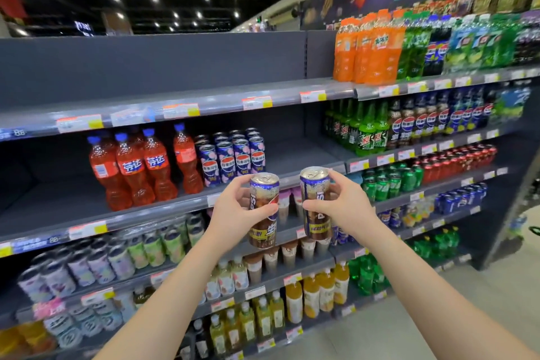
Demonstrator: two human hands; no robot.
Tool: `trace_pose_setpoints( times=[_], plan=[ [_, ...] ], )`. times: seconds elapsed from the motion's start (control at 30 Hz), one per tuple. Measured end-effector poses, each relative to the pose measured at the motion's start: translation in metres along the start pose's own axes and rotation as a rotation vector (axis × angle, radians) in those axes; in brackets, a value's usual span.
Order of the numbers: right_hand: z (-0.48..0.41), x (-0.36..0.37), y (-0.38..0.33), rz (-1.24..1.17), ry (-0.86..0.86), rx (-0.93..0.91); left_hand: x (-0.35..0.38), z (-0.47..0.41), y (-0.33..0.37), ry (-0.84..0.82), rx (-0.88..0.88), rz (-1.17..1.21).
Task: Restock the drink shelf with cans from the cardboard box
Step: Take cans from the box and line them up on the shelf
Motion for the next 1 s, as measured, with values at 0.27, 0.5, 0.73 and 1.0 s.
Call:
trace_pose_setpoints(
  times=[0.27, 0.5, 0.73, 1.0],
  plan=[
    [-0.138, 0.001, 0.035, -0.001, -0.087, -0.021, 0.019, -0.112, -0.041, 0.084, -0.032, -0.03],
    [-0.231, 0.01, 0.055, 0.001, -0.091, -0.039, 0.024, -0.175, -0.058, 0.171, -0.064, -0.058],
    [-0.307, 0.027, 0.065, -0.039, -0.114, -0.084, 0.034, -0.208, -0.075, 0.23, -0.096, -0.098],
    [-0.385, 0.058, 0.092, -0.023, -0.216, -0.16, 0.048, -0.235, -0.091, 0.327, -0.156, -0.128]
  ],
)
Point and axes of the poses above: each hand's wrist, its own z-axis away from the middle knuckle, its own x-axis out of the palm, y = z × x, the point moved 7 cm from there along -z, towards the middle knuckle, and after that the axes turned 3 degrees about -y, right-handed, at the moved point
